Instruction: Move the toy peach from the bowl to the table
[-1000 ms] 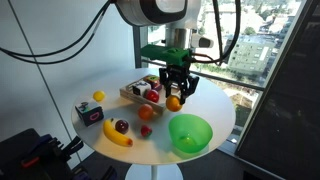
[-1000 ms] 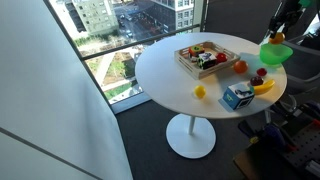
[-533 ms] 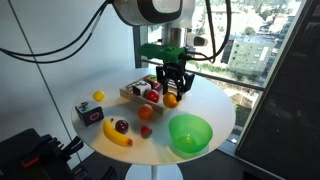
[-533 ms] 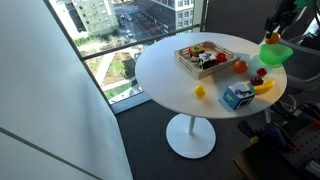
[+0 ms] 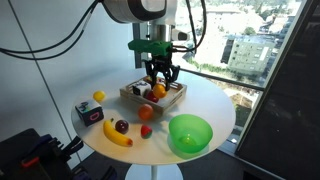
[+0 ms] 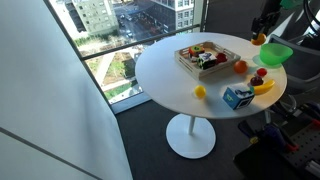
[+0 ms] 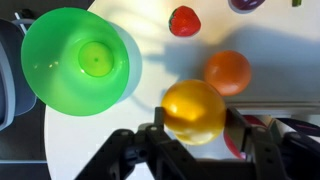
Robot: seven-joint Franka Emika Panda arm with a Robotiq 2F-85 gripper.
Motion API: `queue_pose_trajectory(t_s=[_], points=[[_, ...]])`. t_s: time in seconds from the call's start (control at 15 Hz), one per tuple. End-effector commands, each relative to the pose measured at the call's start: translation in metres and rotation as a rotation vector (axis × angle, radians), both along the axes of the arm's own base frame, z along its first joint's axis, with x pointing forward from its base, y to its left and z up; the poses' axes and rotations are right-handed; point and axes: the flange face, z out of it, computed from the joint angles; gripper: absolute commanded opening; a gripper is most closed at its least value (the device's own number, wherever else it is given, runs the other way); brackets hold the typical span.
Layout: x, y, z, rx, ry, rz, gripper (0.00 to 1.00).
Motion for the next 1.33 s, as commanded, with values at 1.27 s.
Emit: queue_pose_trajectory(t_s=[1.27], points=[[-0.043, 0.122, -0.051, 0.030, 0.086, 0.289, 0.38]])
